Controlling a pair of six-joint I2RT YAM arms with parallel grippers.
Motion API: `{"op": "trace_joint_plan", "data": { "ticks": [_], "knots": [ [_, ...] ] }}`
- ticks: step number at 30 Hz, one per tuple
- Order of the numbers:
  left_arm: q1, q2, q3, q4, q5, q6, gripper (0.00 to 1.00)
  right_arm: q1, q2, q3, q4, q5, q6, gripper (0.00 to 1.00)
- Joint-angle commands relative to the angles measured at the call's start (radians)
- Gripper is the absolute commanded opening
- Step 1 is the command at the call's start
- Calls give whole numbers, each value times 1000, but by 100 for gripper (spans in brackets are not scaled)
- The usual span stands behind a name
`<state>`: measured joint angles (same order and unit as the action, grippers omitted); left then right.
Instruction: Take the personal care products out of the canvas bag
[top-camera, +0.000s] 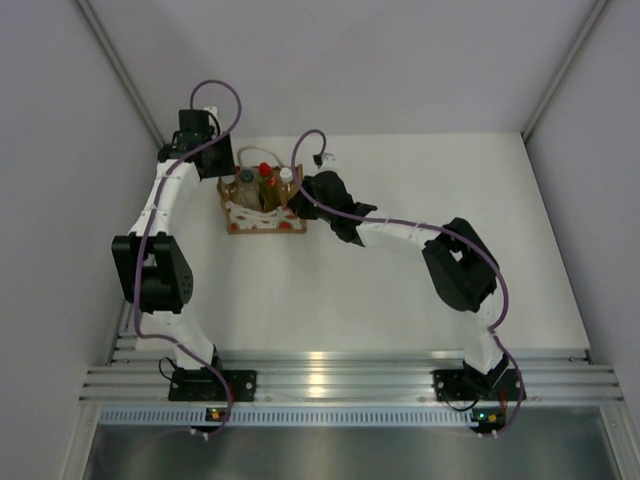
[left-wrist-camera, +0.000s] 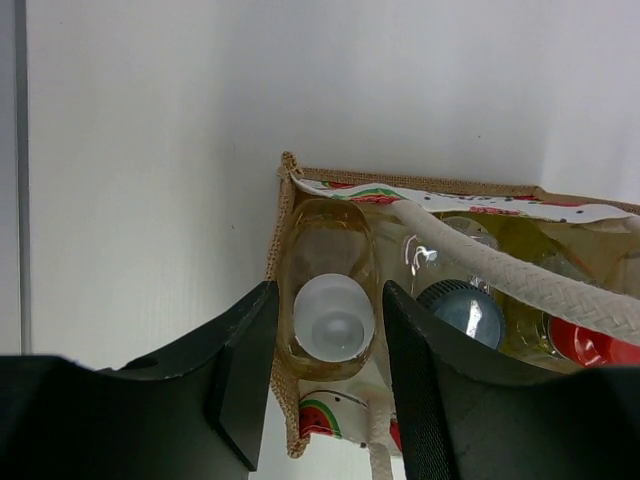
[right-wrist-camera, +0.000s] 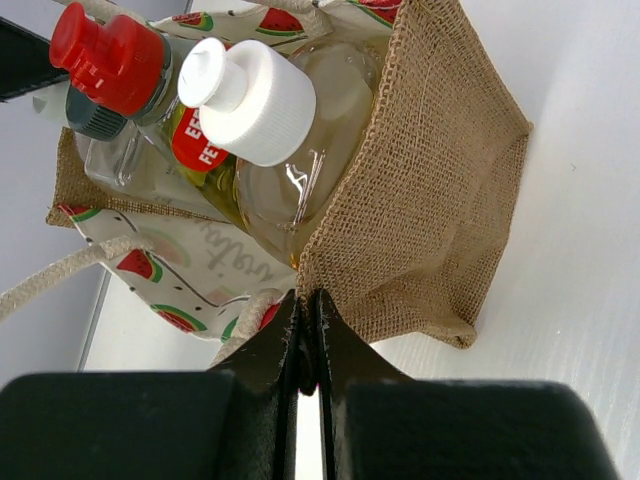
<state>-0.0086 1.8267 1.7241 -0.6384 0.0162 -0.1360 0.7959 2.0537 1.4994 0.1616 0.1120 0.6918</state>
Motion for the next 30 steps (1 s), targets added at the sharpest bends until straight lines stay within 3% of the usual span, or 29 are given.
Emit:
{"op": "trace_joint_plan", "data": {
  "ticks": [1, 15, 18, 19, 22, 30],
  "knots": [
    [-16, 17, -1, -9, -45, 21, 51, -12, 37, -61, -197, -5, -32, 0],
    [-48, 33, 11, -60, -137, 18, 39, -11, 42, -53, -197, -9, -31, 0],
    [-48, 29, 2, -58, -136, 6, 29, -11, 42, -51, -197, -14, -28, 0],
    [-48, 28, 2, -58, -130, 1, 17, -11, 43, -50, -197, -14, -28, 0],
    [-48, 29, 6, -58, -99, -19, 0, -11, 42, -48, -197, -15, -28, 0],
    [-48, -20, 41, -58, -79, -28, 0, -12, 43, -41, -197, -15, -23, 0]
  ]
}}
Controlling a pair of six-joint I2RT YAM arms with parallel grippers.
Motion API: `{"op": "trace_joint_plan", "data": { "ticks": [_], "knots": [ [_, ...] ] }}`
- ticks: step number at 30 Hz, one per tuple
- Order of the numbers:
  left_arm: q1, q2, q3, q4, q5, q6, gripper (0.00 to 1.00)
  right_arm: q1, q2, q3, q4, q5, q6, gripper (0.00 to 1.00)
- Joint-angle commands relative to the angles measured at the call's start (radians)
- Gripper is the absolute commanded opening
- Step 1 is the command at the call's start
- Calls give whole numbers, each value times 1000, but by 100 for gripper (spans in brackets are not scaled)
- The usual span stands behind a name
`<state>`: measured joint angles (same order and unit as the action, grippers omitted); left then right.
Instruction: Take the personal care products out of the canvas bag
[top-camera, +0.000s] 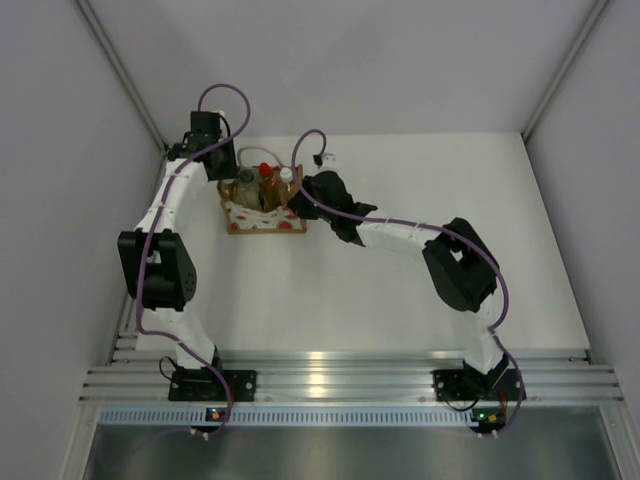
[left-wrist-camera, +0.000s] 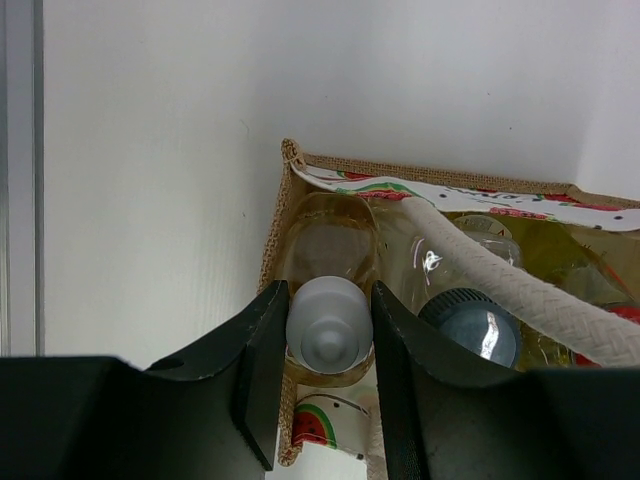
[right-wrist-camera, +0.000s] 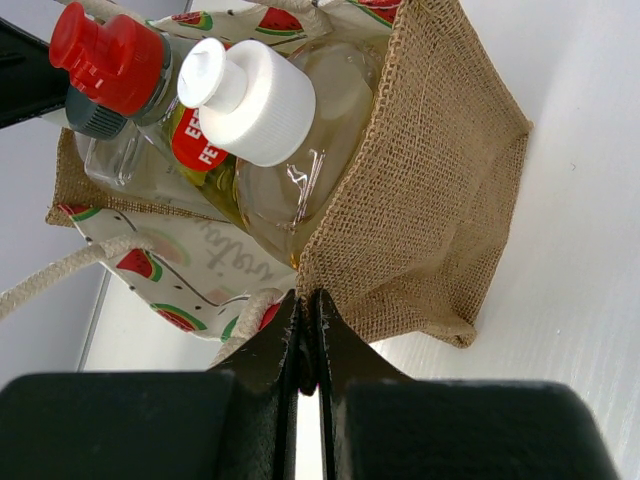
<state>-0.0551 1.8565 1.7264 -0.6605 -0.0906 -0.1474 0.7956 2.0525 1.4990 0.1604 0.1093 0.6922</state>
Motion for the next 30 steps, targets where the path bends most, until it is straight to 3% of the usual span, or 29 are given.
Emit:
{"op": "trace_joint_plan", "data": {
  "ticks": [1, 30],
  "knots": [
    [-2, -55, 44, -36, 38, -12, 0, -10, 47, -39, -196, -13, -23, 0],
    [-22, -51, 248, -122, -21, 11, 0, -12, 61, -26, -196, -25, -20, 0]
  ]
}}
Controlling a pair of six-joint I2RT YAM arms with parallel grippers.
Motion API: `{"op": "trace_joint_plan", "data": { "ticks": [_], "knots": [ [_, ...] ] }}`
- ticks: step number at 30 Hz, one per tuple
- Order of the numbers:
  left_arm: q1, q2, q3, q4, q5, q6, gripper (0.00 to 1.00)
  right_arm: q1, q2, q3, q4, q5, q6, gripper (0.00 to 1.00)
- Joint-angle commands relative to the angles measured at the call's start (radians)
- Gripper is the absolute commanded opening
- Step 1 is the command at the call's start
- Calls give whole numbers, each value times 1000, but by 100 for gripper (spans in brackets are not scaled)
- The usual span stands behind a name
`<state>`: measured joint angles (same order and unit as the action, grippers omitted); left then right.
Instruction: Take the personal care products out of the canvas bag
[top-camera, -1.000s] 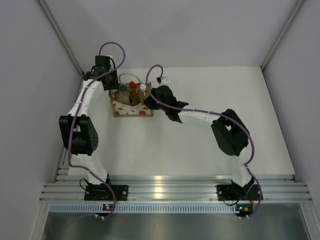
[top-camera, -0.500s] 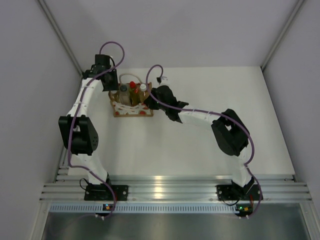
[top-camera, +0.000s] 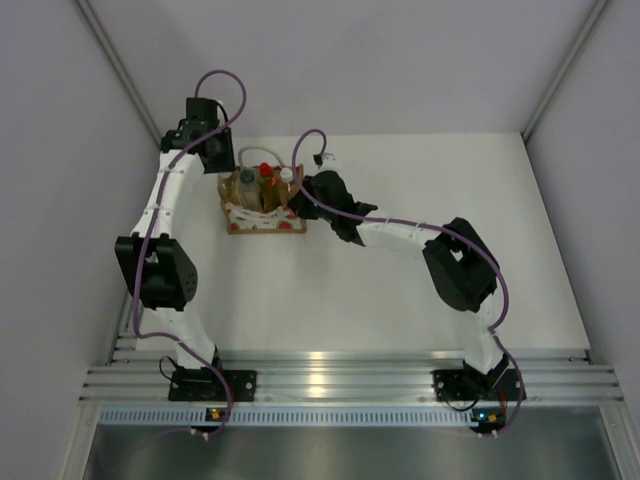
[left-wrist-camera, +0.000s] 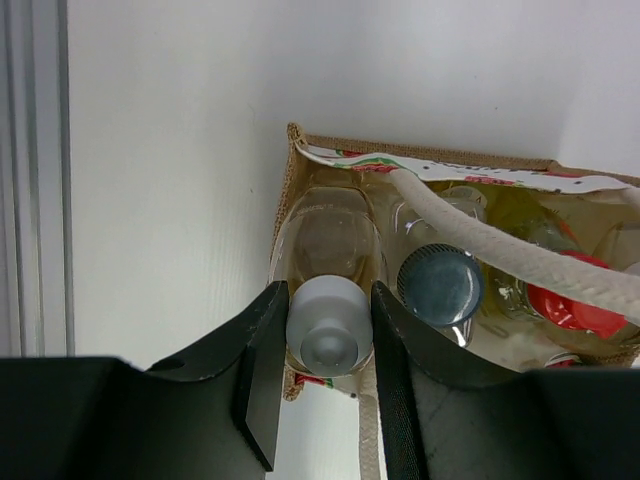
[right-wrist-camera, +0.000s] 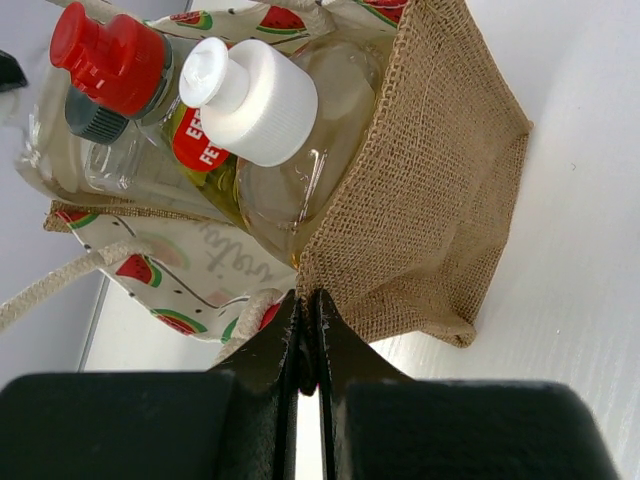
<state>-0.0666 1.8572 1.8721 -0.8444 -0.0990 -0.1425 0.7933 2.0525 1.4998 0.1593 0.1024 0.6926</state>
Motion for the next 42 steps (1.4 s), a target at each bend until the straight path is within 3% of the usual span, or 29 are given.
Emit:
{"op": "trace_joint_plan", "data": {
  "ticks": [1, 20, 42],
  "knots": [
    [-10, -52, 104, 58, -15, 7, 0, -9, 63, -26, -195, -17, -21, 0],
    [-21, -76, 243, -31, -56, 23, 0, -8, 66, -19, -195, -13, -25, 0],
    [-32, -187, 302, -73, -145, 4, 0, -11, 71, -13, -195, -17, -25, 0]
  ]
}}
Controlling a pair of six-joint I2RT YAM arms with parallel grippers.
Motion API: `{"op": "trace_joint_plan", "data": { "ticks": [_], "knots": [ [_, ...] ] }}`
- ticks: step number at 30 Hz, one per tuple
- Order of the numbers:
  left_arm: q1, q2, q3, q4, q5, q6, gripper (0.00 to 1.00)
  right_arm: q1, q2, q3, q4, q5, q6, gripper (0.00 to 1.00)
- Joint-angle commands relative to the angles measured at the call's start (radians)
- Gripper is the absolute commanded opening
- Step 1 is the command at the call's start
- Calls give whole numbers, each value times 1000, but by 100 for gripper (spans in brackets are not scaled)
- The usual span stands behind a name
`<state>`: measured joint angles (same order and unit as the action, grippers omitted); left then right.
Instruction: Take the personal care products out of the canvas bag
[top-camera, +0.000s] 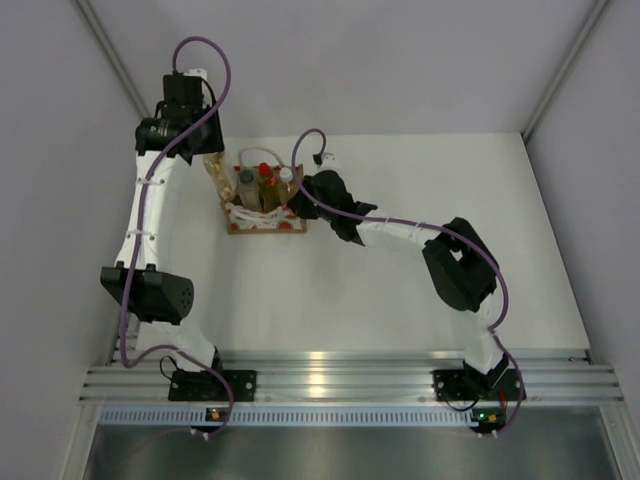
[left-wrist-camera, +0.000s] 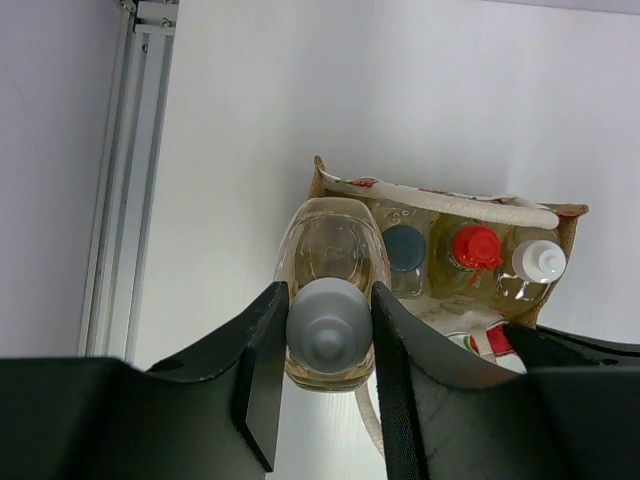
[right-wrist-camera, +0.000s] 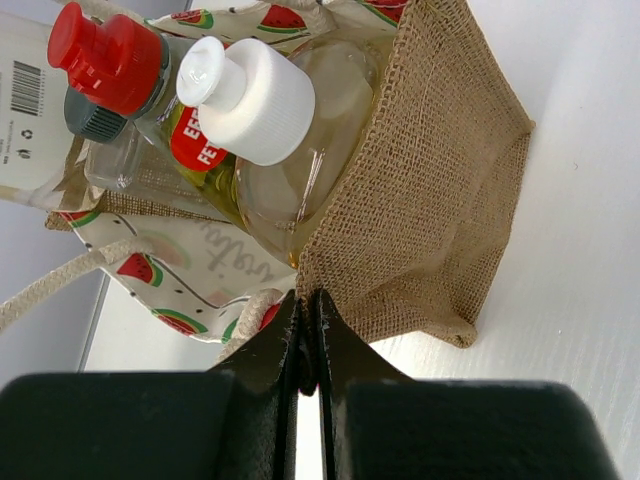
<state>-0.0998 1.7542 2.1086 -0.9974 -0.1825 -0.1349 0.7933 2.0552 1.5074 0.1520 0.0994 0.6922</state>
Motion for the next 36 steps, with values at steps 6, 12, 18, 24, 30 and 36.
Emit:
{"op": "trace_joint_plan", "data": {
  "ticks": [6, 12, 18, 24, 30, 36],
  "knots": [
    [2, -133, 76, 69, -103, -23, 0, -11, 69, -23, -187, -15, -25, 0],
    [2, -177, 82, 71, -149, -32, 0, -12, 72, -21, -187, -17, -25, 0],
    [2, -193, 82, 56, -138, -45, 0, -14, 74, -19, -189, -18, -25, 0],
    [2, -268, -57, 42, -163, -72, 0, -14, 79, -16, -187, -20, -26, 0],
    [2, -369, -252, 49, -157, -146, 0, -14, 74, -9, -187, -18, -31, 0],
    [2, -499, -501, 147, -169, -216, 0, -16, 69, 2, -195, -21, -37, 0]
  ]
}}
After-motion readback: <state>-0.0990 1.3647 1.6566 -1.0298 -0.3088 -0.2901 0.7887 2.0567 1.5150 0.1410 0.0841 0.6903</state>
